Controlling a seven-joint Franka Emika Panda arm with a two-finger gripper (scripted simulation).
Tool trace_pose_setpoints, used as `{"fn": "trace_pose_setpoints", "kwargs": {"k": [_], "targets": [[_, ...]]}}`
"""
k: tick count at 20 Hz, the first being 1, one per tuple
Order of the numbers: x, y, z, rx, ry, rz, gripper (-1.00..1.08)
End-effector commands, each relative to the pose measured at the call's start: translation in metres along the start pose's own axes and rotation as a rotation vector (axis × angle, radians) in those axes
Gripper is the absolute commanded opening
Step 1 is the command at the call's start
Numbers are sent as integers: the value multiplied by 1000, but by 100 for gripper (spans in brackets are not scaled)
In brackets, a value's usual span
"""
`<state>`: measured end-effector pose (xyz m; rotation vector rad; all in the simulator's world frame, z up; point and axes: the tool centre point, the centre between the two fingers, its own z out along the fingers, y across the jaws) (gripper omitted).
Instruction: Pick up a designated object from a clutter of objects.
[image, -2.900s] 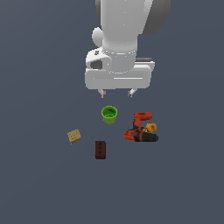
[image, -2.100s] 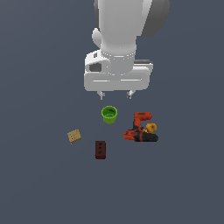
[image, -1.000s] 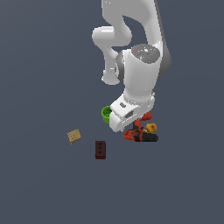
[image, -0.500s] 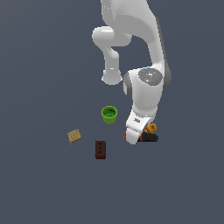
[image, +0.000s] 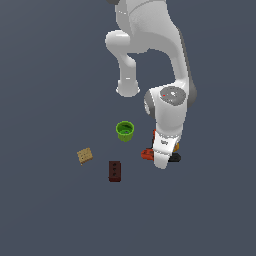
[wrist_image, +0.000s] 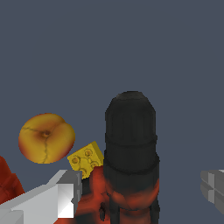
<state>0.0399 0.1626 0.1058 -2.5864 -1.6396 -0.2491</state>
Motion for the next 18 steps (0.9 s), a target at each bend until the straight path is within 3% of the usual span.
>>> {"fn": "trace_pose_setpoints", "kwargs": {"k": [1, 17, 18], "targets": [[2, -2, 3, 1, 8, -17, 108], [2, -3, 29, 1, 8, -20, 108], [2, -3, 29, 1, 8, -20, -100]]}}
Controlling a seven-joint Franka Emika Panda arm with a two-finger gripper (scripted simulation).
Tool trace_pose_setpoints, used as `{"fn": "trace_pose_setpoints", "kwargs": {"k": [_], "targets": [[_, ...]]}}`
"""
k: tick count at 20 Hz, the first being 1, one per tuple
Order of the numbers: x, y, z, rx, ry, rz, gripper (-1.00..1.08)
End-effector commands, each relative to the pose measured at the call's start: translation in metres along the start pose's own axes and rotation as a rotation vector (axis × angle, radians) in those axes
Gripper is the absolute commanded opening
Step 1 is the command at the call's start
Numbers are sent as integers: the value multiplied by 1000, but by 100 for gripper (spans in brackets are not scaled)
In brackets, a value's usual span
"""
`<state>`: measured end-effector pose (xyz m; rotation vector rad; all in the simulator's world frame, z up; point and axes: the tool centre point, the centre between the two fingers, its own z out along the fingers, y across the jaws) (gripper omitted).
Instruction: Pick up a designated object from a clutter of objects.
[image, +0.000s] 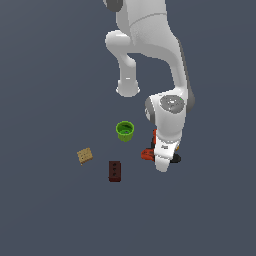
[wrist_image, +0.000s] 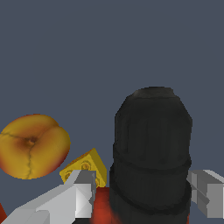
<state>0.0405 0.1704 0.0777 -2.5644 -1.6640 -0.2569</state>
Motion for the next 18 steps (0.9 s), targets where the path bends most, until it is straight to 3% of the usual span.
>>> {"fn": "trace_pose_setpoints", "kwargs": {"k": [1, 18], "targets": [[0, 1, 1, -2, 0, 0, -100], [-8, 7, -15, -1, 2, -1, -100]]}}
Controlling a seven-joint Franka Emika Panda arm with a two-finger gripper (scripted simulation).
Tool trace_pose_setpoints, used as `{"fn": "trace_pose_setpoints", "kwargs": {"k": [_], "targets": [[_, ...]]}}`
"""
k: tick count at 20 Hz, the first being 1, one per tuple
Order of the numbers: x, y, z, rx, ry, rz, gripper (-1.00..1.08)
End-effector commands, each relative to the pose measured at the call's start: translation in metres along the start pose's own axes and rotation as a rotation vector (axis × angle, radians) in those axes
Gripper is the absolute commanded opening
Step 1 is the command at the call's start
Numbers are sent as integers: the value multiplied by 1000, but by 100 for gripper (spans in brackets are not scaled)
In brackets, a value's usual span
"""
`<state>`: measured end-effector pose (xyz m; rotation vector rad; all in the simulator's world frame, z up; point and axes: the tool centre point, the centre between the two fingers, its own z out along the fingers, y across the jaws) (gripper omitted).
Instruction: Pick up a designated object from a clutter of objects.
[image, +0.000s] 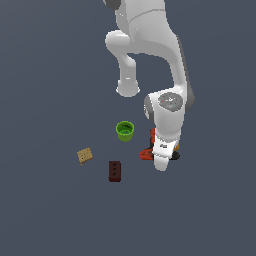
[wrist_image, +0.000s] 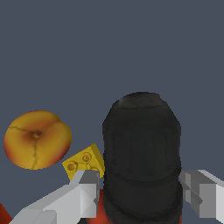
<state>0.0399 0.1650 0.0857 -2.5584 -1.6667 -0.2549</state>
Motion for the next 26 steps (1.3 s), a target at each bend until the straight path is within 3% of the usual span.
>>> {"fn": "trace_pose_setpoints", "kwargs": {"k": [1, 10, 26], "targets": [[-6, 6, -11, -5, 0, 2, -100], [-39, 33, -72, -5, 0, 0, -100], [-125, 103, -235, -3, 4, -2, -100]]}}
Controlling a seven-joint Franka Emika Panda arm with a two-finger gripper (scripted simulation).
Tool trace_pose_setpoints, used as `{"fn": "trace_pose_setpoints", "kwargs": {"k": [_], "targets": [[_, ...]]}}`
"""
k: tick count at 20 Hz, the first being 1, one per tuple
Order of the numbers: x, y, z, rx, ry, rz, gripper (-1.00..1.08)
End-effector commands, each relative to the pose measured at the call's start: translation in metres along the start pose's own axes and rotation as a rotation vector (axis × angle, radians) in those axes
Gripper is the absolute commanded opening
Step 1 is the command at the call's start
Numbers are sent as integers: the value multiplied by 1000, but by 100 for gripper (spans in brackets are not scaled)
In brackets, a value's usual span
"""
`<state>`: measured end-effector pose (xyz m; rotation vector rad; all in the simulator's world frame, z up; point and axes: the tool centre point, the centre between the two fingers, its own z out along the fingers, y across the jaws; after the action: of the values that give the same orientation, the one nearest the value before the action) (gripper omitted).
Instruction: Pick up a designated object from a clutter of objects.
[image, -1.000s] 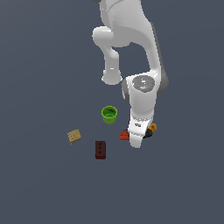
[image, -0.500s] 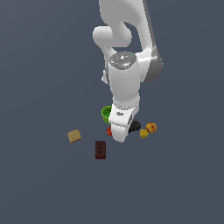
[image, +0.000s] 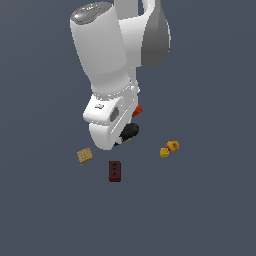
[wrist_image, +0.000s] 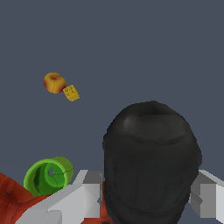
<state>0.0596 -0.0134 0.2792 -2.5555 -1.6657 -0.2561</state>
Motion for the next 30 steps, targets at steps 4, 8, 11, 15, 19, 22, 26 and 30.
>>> {"fn": "trace_pose_setpoints", "kwargs": {"k": [4, 8, 11, 15, 19, 22, 26, 30], "targets": [[-28, 25, -59, -6, 2, -2, -100], [-49, 42, -97, -6, 1, 0, -100], [-63, 54, -122, -7, 0, 1, -100], [-78, 68, -149, -7, -2, 3, -100], [-88, 78, -169, -7, -2, 4, -100], [-94, 84, -180, -7, -2, 4, -100], [-99, 89, -189, -8, -2, 5, -100], [-101, 92, -194, -8, -2, 5, -100]]}}
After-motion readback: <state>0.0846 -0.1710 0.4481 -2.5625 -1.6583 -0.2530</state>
